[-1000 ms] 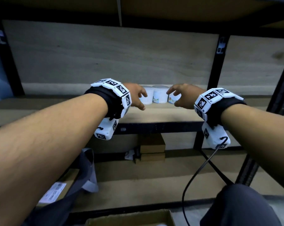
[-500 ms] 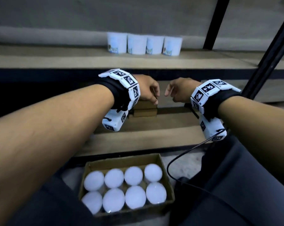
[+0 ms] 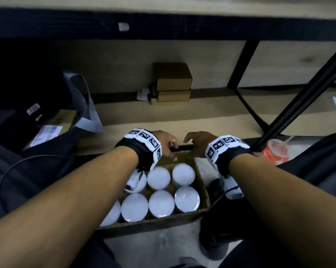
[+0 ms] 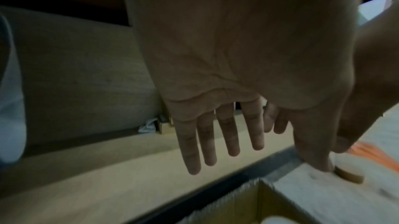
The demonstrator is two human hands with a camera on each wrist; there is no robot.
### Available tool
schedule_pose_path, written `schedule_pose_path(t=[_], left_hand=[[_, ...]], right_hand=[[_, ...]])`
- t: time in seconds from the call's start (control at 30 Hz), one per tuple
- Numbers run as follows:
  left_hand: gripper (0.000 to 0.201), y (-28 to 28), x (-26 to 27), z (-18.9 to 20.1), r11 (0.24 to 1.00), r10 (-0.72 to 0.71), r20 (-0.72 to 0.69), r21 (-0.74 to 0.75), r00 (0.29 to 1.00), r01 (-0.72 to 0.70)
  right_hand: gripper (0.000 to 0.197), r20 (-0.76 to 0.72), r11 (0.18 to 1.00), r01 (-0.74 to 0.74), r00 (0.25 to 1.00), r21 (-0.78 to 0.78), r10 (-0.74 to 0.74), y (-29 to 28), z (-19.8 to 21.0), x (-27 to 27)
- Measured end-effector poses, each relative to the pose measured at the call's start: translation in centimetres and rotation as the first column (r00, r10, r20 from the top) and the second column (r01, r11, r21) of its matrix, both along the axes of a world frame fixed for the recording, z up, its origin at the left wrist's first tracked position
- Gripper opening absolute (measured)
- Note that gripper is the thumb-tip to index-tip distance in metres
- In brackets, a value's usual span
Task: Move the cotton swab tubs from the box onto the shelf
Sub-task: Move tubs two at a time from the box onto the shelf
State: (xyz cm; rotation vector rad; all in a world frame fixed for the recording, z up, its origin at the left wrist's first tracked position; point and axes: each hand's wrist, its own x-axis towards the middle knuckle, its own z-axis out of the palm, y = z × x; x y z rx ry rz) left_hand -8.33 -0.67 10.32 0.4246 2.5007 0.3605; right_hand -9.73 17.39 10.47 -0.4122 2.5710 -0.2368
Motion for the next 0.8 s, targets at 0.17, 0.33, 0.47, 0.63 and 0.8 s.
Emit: schedule_pose_path(t=[0.17, 0.33, 0.47, 0.63, 0.8], left_hand=[[0.055, -0.1, 0.2, -5.9, 0.999, 0.009, 0.019, -0.033, 1.0, -0.009], [0.063, -0.2, 1.0, -10.9, 0.997, 0.075, -0.005, -0.036, 0.997, -0.075], [0.076, -0.2, 1.0, -16.2, 0.995, 0.094, 0.01, -0.016, 0.995, -0.094], [0.077, -0.6, 1.5, -16.9, 0.995, 0.096, -0.003, -0.009, 0.995, -0.097], [0.073, -0.8, 2.1, -17.7, 0.995, 0.105, -0.032, -0.001, 0.994, -0.105]], right_hand=[[0.08, 0.055, 0.999, 0.017, 0.998, 0.031, -0.019, -0.7, -6.1, -0.3], [0.089, 0.111, 0.999, 0.037, 0.993, -0.027, -0.034, -0.1, -9.9, -0.4], [0.099, 0.116, 0.999, 0.042, 0.992, 0.0, -0.041, -0.1, -12.8, -0.1], [0.098, 0.111, 1.0, 0.013, 0.994, -0.004, -0.013, -0.4, -15.6, 0.5], [0.079, 0.048, 0.996, 0.075, 0.996, 0.046, -0.077, -0.8, -16.3, 1.5]])
